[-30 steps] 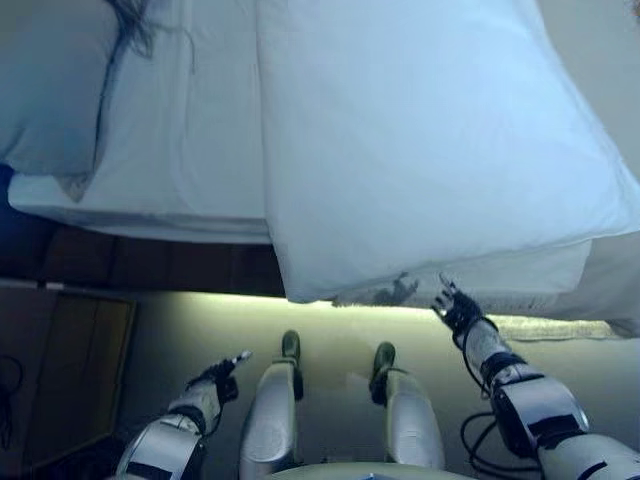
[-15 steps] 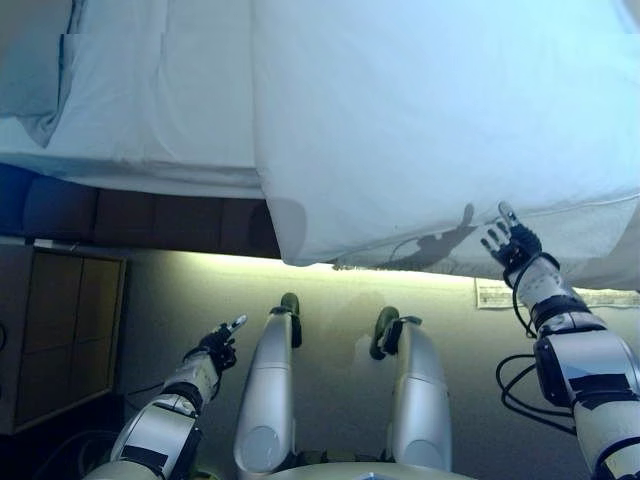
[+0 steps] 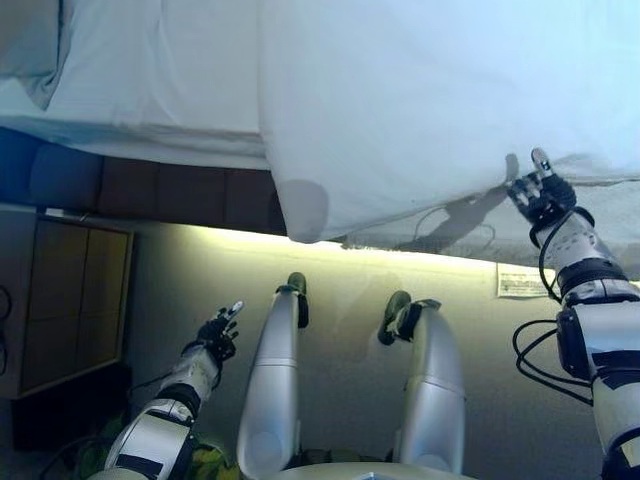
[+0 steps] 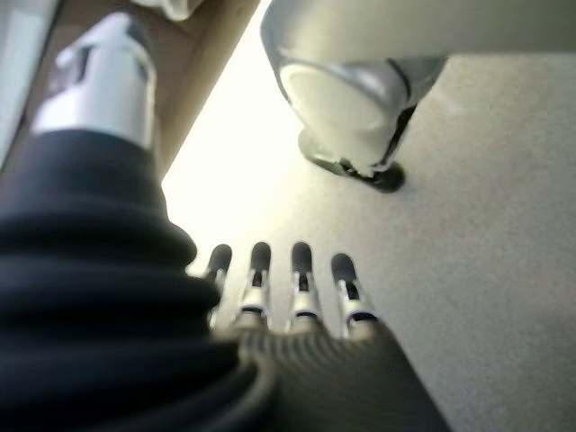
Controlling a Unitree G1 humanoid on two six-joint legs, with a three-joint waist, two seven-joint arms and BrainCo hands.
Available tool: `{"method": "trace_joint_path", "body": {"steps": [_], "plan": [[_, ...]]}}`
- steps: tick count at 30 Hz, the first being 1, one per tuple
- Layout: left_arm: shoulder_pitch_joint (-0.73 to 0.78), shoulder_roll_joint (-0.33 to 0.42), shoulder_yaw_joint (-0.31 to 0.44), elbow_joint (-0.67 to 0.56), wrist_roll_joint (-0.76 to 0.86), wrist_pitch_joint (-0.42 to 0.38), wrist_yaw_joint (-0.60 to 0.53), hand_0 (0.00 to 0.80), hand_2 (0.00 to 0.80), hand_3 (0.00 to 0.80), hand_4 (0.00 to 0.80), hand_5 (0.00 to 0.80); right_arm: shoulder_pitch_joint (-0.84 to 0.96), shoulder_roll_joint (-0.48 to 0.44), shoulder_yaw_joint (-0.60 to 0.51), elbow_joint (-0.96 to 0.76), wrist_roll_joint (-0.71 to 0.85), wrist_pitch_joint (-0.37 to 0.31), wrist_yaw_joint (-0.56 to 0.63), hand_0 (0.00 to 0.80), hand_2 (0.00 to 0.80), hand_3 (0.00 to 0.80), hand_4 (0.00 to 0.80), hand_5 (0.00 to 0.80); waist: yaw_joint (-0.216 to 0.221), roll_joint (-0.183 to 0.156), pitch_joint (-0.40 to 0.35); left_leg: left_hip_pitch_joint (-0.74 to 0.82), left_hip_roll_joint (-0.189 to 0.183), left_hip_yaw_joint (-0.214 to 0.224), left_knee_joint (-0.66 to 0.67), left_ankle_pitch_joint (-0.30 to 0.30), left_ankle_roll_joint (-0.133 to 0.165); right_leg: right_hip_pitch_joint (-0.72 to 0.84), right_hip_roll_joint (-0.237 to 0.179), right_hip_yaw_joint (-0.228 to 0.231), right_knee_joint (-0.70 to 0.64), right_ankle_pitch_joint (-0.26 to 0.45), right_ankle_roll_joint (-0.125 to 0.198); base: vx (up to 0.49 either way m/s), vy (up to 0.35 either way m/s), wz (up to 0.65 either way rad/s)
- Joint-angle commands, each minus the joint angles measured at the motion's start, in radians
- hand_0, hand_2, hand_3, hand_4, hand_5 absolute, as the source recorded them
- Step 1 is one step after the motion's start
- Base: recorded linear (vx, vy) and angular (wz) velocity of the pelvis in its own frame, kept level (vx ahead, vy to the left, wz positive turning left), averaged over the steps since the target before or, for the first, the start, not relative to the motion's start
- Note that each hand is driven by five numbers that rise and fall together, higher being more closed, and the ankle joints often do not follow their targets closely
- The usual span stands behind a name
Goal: Make the bed neatly
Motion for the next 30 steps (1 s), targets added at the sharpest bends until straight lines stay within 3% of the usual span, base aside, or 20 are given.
{"method": "trace_joint_path", "body": {"steps": [1, 5, 6, 7, 15, 20, 28, 30], "plan": [[0.088, 0.01, 0.01, 0.009, -0.021, -0.025, -0.008, 0.0, 0.0, 0.0, 0.0, 0.0, -0.037, -0.049, 0.026, -0.056, 0.001, -0.041, 0.014, 0.0, 0.0, 0.0, 0.0, 0.0, 0.013, 0.022, -0.07, 0.002, -0.006, 0.005, -0.019, -0.035, 0.075, 0.022, 0.005, 0.092, -0.09, 0.08, 0.032, 0.0, 0.0, 0.0], [0.121, 0.012, 0.008, -0.012, -0.005, -0.023, -0.014, 0.0, 0.0, 0.0, 0.0, 0.0, -0.087, -0.06, 0.046, -0.098, -0.004, -0.042, 0.03, 0.0, 0.0, 0.0, 0.0, 0.0, 0.021, 0.024, -0.071, -0.004, -0.006, 0.003, -0.019, -0.023, 0.074, 0.017, 0.005, 0.086, -0.086, 0.083, 0.028, 0.0, 0.0, 0.0], [0.128, 0.013, 0.007, -0.012, 0.0, -0.023, -0.018, 0.0, 0.0, 0.0, 0.0, 0.0, -0.094, -0.062, 0.05, -0.104, 0.002, -0.037, 0.041, 0.242, 0.242, 0.242, 0.242, 0.242, 0.022, 0.024, -0.071, -0.001, -0.004, 0.003, -0.02, -0.02, 0.073, 0.02, 0.005, 0.085, -0.086, 0.084, 0.027, 0.0, 0.0, 0.0], [0.134, 0.012, 0.007, -0.014, 0.005, -0.024, -0.021, 0.0, 0.0, 0.0, 0.0, 0.0, -0.098, -0.062, 0.052, -0.112, 0.005, -0.037, 0.044, 0.8, 0.8, 0.8, 0.8, 0.8, 0.022, 0.023, -0.071, 0.003, -0.002, 0.003, -0.021, -0.019, 0.073, 0.024, 0.005, 0.084, -0.088, 0.085, 0.026, 0.0, 0.0, 0.0], [0.171, 0.005, 0.005, -0.004, 0.067, -0.037, -0.061, 0.0, 0.0, 0.0, 0.0, 0.0, -0.031, -0.04, 0.028, -0.134, -0.009, 0.017, 0.134, 0.8, 0.8, 0.8, 0.8, 0.8, 0.022, 0.006, -0.08, 0.137, 0.02, 0.019, -0.101, 0.004, 0.067, 0.155, 0.003, 0.049, -0.163, 0.09, 0.025, 0.046, 0.026, -0.02], [0.177, 0.001, -0.014, -0.008, 0.133, -0.011, -0.045, 0.0, 0.0, 0.0, 0.0, 0.0, 0.048, -0.001, 0.007, -0.133, -0.046, 0.063, 0.249, 0.8, 0.8, 0.8, 0.8, 0.8, 0.024, -0.013, -0.103, 0.292, 0.033, 0.037, -0.247, 0.041, 0.049, 0.308, -0.002, 0.016, -0.302, 0.113, 0.042, 0.092, 0.02, 0.03], [0.124, 0.029, 0.001, 0.036, 0.103, -0.01, -0.02, 0.0, 0.0, 0.0, 0.0, 0.0, 0.115, 0.096, 0.04, -0.105, -0.079, 0.074, 0.3, 0.8, 0.8, 0.8, 0.8, 0.8, 0.015, -0.046, -0.161, 0.572, 0.064, 0.09, -0.584, 0.163, -0.001, 0.594, 0.014, -0.039, -0.653, 0.209, 0.095, 0.124, 0.014, -0.01], [0.097, 0.048, 0.025, 0.0, 0.053, 0.003, -0.022, 0.0, 0.0, 0.0, 0.0, 0.0, 0.117, 0.115, 0.051, -0.123, -0.069, 0.075, 0.284, 0.8, 0.8, 0.8, 0.8, 0.8, 0.013, -0.048, -0.171, 0.601, 0.067, 0.097, -0.637, 0.208, 0.0, 0.627, 0.019, -0.053, -0.71, 0.25, 0.09, 0.014, 0.002, -0.02]]}}
